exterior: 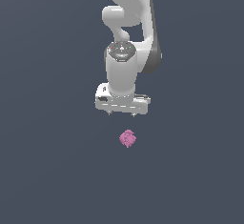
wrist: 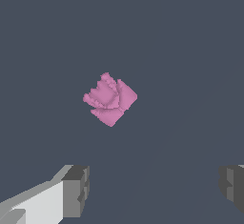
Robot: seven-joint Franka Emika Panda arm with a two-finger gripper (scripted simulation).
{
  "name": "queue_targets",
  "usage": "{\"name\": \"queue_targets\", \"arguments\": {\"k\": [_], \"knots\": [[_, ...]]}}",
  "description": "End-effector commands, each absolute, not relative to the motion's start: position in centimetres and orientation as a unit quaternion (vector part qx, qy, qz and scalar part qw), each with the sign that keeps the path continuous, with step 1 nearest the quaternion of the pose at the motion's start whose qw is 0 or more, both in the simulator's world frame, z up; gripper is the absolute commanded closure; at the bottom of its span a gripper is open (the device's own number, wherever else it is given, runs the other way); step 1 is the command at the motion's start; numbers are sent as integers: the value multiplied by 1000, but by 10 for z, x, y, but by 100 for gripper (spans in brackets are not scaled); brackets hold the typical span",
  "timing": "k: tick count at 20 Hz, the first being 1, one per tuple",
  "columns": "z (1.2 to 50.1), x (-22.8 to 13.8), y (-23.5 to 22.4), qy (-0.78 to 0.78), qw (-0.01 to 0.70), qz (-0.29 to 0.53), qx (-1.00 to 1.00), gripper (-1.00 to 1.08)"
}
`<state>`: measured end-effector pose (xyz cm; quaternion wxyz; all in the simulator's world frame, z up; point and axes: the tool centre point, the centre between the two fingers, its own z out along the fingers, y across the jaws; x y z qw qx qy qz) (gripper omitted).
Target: Pick up the object and move it to a goal position.
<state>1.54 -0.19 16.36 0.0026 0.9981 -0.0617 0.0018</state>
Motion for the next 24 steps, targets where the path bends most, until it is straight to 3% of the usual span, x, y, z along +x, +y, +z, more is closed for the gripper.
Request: {"name": "queue_targets", "arguments": {"k": [1,24], "knots": [[159,19,0,-85,2,1,996,-92],[103,64,24,-358,-1,0,934,-92]]}}
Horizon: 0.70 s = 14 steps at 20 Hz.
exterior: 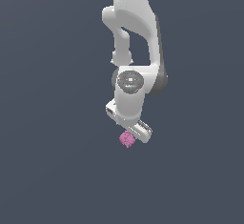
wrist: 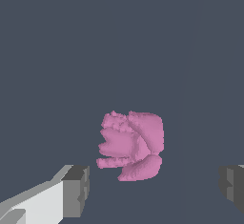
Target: Pick up the object and move it to a goal position.
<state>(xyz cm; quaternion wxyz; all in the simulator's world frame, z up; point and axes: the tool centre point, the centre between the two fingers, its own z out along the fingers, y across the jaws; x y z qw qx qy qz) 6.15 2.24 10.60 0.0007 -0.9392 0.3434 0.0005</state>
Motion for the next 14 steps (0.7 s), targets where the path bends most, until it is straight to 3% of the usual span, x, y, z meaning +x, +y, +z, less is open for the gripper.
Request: {"name": "queue_targets", "arguments": {"k": [1,14], "knots": [[101,65,24,366,1,0,-931,-92],[91,71,29,407,0,0,-913,-92]]}}
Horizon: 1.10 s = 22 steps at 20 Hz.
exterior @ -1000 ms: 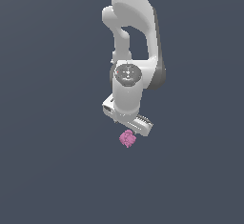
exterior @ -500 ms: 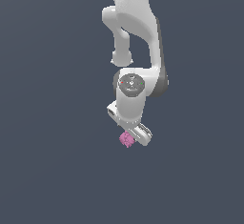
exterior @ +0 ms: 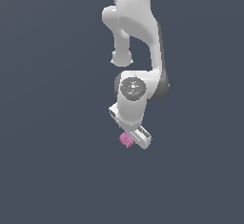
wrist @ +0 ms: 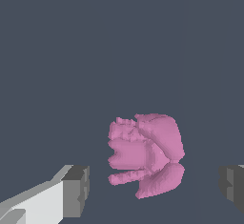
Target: Pick up the object and move it to a goal position.
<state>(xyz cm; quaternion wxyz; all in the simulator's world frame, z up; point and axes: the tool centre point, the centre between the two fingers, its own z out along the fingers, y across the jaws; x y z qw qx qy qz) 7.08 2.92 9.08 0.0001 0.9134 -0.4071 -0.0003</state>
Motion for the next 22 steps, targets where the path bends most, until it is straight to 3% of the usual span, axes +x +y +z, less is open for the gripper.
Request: {"name": "queue_targets", "arguments": {"k": [1,18,19,22], "knots": [[91,71,29,-407,0,0,913,-92],[41,71,29,-409,0,0,912,-92],[41,71,29,-409,0,0,912,108],[41,71,29,-409,0,0,912,108]]}}
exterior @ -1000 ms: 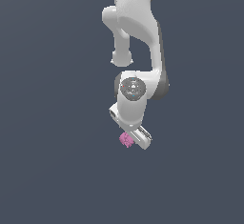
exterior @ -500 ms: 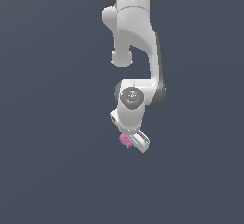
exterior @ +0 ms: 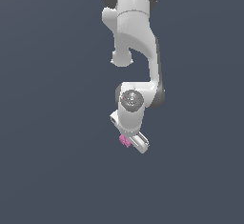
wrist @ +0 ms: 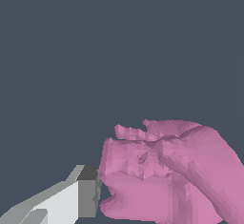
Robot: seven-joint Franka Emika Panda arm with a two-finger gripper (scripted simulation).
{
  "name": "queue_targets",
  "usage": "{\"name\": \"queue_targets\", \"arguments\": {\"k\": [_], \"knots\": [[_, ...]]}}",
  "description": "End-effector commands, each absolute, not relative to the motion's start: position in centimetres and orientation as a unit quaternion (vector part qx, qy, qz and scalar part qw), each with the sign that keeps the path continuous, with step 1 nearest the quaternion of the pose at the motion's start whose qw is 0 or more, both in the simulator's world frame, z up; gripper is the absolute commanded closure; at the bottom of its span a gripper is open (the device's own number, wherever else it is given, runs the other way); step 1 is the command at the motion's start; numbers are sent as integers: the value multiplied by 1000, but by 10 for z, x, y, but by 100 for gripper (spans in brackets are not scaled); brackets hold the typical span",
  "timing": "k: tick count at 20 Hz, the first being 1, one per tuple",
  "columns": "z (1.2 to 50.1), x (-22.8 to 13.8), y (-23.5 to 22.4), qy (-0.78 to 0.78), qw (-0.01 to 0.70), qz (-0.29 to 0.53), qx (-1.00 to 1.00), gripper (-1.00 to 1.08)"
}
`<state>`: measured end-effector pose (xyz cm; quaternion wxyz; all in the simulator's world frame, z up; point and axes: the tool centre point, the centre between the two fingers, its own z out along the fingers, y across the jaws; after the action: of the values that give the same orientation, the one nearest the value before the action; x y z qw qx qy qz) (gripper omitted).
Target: Pick up the object and move it to a goal position.
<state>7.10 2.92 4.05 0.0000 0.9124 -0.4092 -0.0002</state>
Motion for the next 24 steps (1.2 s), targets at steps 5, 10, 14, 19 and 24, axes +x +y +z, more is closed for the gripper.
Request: {"name": "queue_targets", "arguments": {"k": [5,10,14,19,24], "knots": [[41,71,29,-409,0,0,912,108],[43,70,31,-409,0,0,912,108],[51,66,41,-409,0,0,912,108],[73,56,67,-409,0,0,912,108],[105,42,104,-409,0,0,912,108]]}}
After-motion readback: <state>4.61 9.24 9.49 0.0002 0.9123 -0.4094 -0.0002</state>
